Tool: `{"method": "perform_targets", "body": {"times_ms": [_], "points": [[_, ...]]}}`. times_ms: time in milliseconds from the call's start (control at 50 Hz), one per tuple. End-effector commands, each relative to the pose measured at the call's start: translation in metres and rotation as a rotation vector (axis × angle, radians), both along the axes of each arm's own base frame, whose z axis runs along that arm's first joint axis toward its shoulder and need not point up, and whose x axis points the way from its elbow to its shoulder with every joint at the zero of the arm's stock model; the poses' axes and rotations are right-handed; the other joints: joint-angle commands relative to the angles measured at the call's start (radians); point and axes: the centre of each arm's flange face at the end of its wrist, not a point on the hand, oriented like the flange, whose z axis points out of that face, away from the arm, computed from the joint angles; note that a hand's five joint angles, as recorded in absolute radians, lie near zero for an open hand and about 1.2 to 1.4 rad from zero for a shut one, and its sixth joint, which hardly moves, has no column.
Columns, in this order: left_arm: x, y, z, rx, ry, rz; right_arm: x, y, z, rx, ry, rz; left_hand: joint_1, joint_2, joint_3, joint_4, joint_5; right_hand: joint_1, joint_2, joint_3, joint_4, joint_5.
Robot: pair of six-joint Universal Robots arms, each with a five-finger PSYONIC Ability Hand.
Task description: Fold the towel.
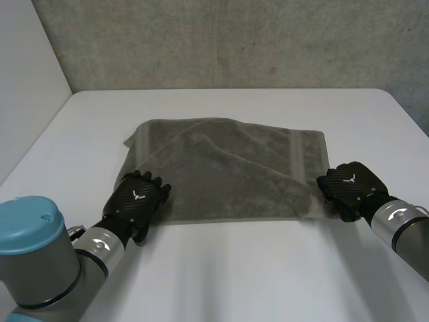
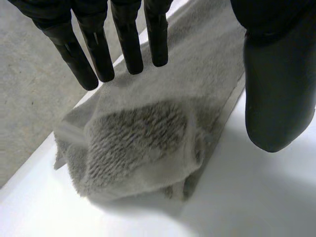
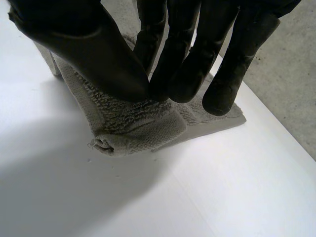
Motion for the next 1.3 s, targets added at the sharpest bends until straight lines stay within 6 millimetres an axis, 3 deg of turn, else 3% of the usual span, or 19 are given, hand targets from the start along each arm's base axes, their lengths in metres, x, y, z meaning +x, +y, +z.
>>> {"method": "perform_targets", "body": {"times_ms": [20, 120, 360, 480, 540, 680, 720, 740, 780, 800, 820, 840, 860, 880, 900, 940, 1040, 1180, 1300], "points": [[0.003, -0.017, -0.004, -0.153, -0.109, 0.041, 0.000, 0.000, 0.000, -0.004, 0.005, 0.002, 0.003, 0.009, 0.005, 0.003, -0.177, 0.088, 0.074, 0.059, 0.058, 0.058], [0.006, -0.025, -0.004, -0.224, -0.139, 0.078, -0.001, -0.001, -0.001, -0.005, 0.008, -0.003, 0.065, 0.071, 0.067, 0.064, -0.115, 0.088, 0.074, 0.059, 0.058, 0.058], [0.010, -0.022, -0.008, -0.216, -0.158, 0.081, -0.001, -0.003, -0.004, -0.003, 0.013, -0.011, 0.112, 0.118, 0.114, 0.111, -0.068, 0.088, 0.074, 0.059, 0.058, 0.058], [0.008, -0.022, -0.009, -0.215, -0.151, 0.072, -0.001, -0.003, -0.004, -0.003, 0.013, -0.011, 0.517, 0.523, 0.519, 0.517, 0.337, 0.088, 0.074, 0.059, 0.058, 0.058], [0.008, -0.022, -0.008, -0.218, -0.145, 0.070, -0.001, -0.003, -0.004, -0.004, 0.012, -0.011, 0.914, 0.920, 0.917, 0.914, 0.734, 0.088, 0.074, 0.059, 0.058, 0.058], [0.008, -0.028, 0.001, -0.248, -0.132, 0.081, -0.001, -0.008, 0.006, -0.024, -0.003, -0.028, 0.919, 0.925, 0.921, 0.918, 0.739, 0.088, 0.074, 0.059, 0.058, 0.058], [0.012, -0.037, 0.024, -0.311, -0.110, 0.110, -0.001, -0.014, 0.031, -0.082, -0.036, -0.046, 0.919, 0.925, 0.921, 0.918, 0.739, 0.088, 0.074, 0.059, 0.058, 0.058], [0.012, -0.037, 0.024, -0.311, -0.110, 0.110, -0.001, -0.014, 0.031, -0.082, -0.036, -0.046, 0.919, 0.925, 0.921, 0.918, 0.739, 0.088, 0.074, 0.059, 0.058, 0.058], [0.022, -0.046, 0.065, -0.423, -0.058, 0.162, -0.003, -0.012, 0.079, -0.162, -0.104, -0.080, 0.919, 0.925, 0.921, 0.918, 0.739, 0.088, 0.074, 0.059, 0.058, 0.058], [0.022, -0.046, 0.066, -0.424, -0.058, 0.162, -0.003, -0.012, 0.080, -0.162, -0.104, -0.080, 0.919, 0.925, 0.921, 0.918, 0.739, 0.088, 0.074, 0.059, 0.058, 0.058], [0.028, -0.048, 0.083, -0.466, -0.036, 0.186, -0.004, -0.010, 0.103, -0.199, -0.140, -0.087, 0.919, 0.925, 0.921, 0.918, 0.739, 0.088, 0.074, 0.059, 0.058, 0.058], [0.028, -0.048, 0.084, -0.467, -0.036, 0.186, -0.005, -0.010, 0.123, -0.225, -0.171, -0.100, 0.919, 0.925, 0.921, 0.918, 0.739, 0.088, 0.074, 0.059, 0.058, 0.058], [0.032, -0.048, 0.104, -0.510, -0.003, 0.192, -0.005, -0.010, 0.123, -0.225, -0.172, -0.100, 0.919, 0.925, 0.921, 0.918, 0.739, 0.088, 0.074, 0.059, 0.058, 0.058], [0.034, -0.044, 0.122, -0.535, 0.039, 0.186, -0.007, -0.008, 0.143, -0.253, -0.190, -0.107, 0.919, 0.925, 0.921, 0.918, 0.739, 0.088, 0.074, 0.059, 0.058, 0.058], [0.034, -0.044, 0.123, -0.536, 0.039, 0.186, -0.007, -0.008, 0.143, -0.253, -0.190, -0.107, 0.919, 0.925, 0.921, 0.918, 0.739, 0.088, 0.074, 0.059, 0.058, 0.058], [0.038, -0.035, 0.150, -0.530, 0.130, 0.163, -0.016, -0.001, 0.178, -0.284, -0.199, -0.131, 0.919, 0.925, 0.921, 0.918, 0.739, 0.088, 0.074, 0.059, 0.058, 0.058], [0.051, -0.032, 0.167, -0.423, 0.226, 0.170, -0.032, 0.010, 0.212, -0.305, -0.172, -0.169, 0.919, 0.925, 0.921, 0.918, 0.739, 0.088, 0.074, 0.059, 0.058, 0.058], [0.065, -0.040, 0.156, -0.253, 0.258, 0.180, -0.030, 0.011, 0.208, -0.275, -0.093, -0.133, 0.919, 0.925, 0.921, 0.918, 0.739, 0.088, 0.074, 0.059, 0.058, 0.058], [0.054, -0.067, 0.102, -0.058, 0.222, 0.128, -0.010, -0.016, 0.158, -0.129, -0.017, -0.072, 0.919, 0.925, 0.921, 0.918, 0.739, 0.088, 0.074, 0.059, 0.058, 0.058]]}}
